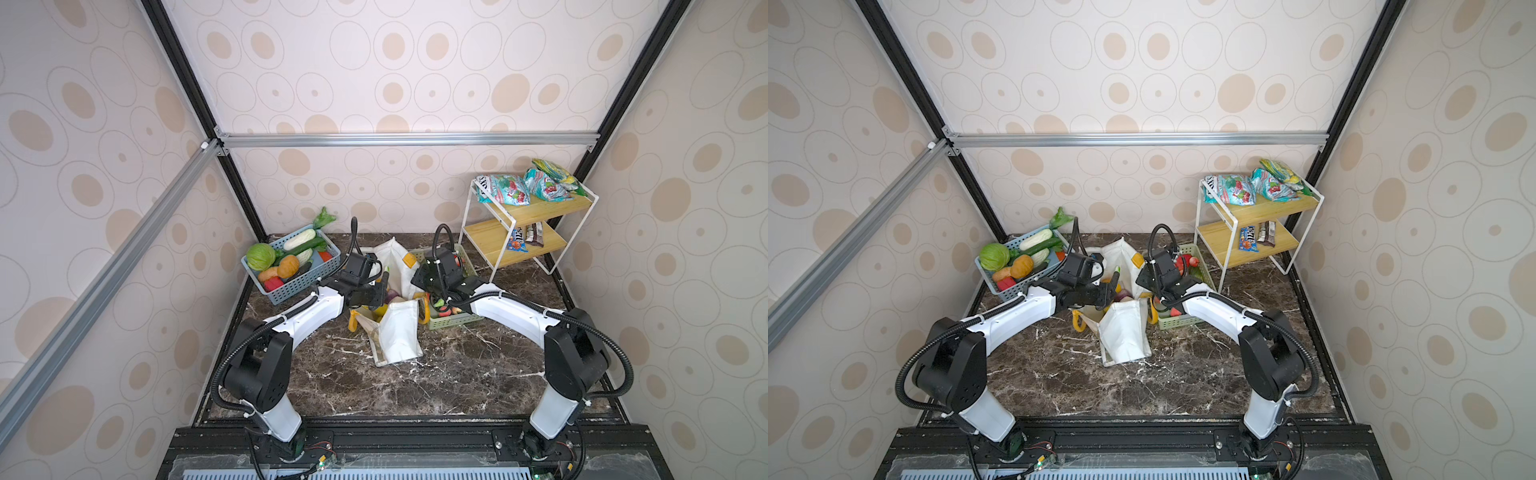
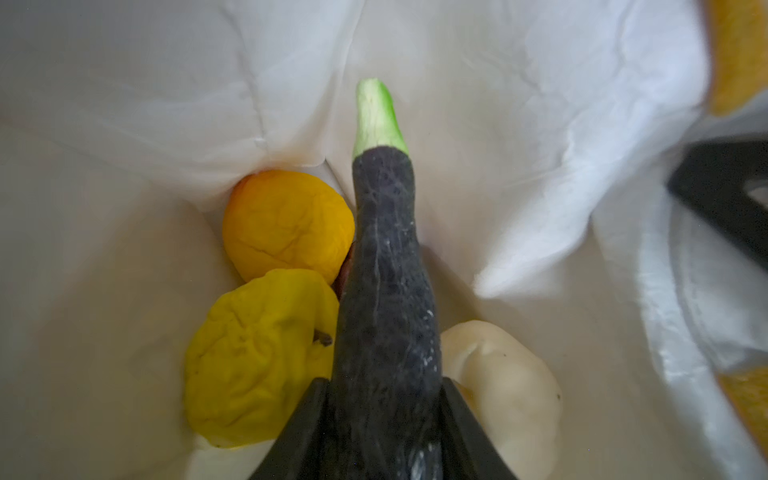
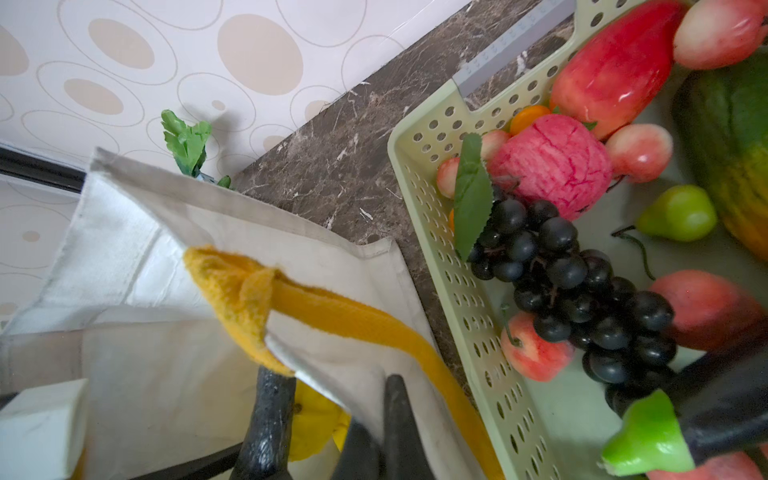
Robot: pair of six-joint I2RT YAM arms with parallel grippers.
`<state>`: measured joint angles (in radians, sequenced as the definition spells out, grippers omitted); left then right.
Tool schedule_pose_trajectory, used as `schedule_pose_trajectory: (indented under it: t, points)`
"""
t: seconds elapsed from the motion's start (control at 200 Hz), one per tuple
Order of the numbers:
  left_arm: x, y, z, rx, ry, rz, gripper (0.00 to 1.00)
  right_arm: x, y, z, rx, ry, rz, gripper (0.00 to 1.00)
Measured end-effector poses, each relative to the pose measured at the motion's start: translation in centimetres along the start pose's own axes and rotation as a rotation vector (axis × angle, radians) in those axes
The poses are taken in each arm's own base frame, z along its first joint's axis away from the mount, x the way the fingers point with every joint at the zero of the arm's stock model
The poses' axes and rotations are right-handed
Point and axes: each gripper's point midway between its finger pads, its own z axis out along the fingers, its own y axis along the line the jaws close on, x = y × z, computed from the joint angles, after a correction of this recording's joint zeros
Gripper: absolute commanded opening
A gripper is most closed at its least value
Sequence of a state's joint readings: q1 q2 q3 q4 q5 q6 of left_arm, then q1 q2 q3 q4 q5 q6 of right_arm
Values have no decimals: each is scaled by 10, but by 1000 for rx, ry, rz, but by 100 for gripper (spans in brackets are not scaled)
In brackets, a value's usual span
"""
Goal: Place the food into the grocery bag and tie it
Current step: 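Open the left gripper to release the eggplant inside the bag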
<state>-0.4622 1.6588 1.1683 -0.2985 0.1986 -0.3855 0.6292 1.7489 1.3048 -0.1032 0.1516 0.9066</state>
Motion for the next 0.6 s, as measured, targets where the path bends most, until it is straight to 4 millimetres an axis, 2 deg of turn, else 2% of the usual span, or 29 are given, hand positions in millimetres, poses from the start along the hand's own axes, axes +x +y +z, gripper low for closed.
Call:
schedule_pose_trajectory:
  t: [0.17, 0.35, 0.485, 0.6]
  points:
    - [8, 5, 12, -25, 28, -4, 43, 1, 8, -2, -22, 7, -19, 0]
    - [17, 9, 23, -44, 59, -16, 54, 4, 13, -3, -37, 16, -35, 0]
    - [18, 10, 24, -48, 63, -25, 64, 4, 14, -3, -42, 21, -41, 0]
    - [19, 8, 24, -39, 65, -37, 67, 4, 15, -3, -48, 22, -45, 0]
